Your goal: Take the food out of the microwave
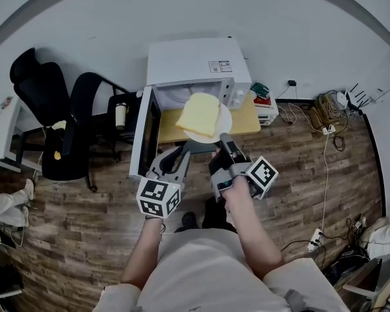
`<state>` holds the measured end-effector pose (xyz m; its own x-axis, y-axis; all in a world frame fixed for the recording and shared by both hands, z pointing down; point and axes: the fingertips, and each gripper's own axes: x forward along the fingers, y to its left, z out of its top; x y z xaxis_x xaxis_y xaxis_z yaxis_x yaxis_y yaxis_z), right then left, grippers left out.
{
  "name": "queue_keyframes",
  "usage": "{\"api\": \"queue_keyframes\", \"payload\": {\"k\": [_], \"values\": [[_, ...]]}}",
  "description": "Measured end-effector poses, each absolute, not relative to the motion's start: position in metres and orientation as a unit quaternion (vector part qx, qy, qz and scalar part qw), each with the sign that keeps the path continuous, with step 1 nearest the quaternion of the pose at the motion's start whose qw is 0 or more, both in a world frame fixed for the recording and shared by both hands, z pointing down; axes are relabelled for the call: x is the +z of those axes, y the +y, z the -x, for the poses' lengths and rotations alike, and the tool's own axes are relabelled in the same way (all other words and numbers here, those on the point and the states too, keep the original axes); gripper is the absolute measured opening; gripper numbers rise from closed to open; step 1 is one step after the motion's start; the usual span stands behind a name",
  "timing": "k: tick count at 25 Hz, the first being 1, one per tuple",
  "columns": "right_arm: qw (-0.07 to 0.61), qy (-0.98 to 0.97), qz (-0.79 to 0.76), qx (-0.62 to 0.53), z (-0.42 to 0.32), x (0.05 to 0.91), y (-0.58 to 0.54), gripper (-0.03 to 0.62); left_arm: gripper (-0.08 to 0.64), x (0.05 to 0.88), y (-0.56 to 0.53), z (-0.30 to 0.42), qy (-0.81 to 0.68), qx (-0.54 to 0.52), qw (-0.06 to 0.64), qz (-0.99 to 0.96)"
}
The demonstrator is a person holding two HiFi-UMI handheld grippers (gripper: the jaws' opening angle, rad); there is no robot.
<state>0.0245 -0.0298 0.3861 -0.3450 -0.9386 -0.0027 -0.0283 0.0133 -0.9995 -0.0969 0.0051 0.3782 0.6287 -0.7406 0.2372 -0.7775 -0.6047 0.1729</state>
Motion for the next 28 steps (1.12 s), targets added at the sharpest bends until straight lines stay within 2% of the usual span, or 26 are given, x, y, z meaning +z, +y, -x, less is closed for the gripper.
{"api": "queue_keyframes", "payload": {"k": [28], "values": [[0.411, 0.604, 0.39, -0.56, -0.0177, 0.3791, -0.0323, 0.014, 0.066, 0.3782, 0.0032, 0.1005, -0.426, 0.065, 0.133, -0.893]]}}
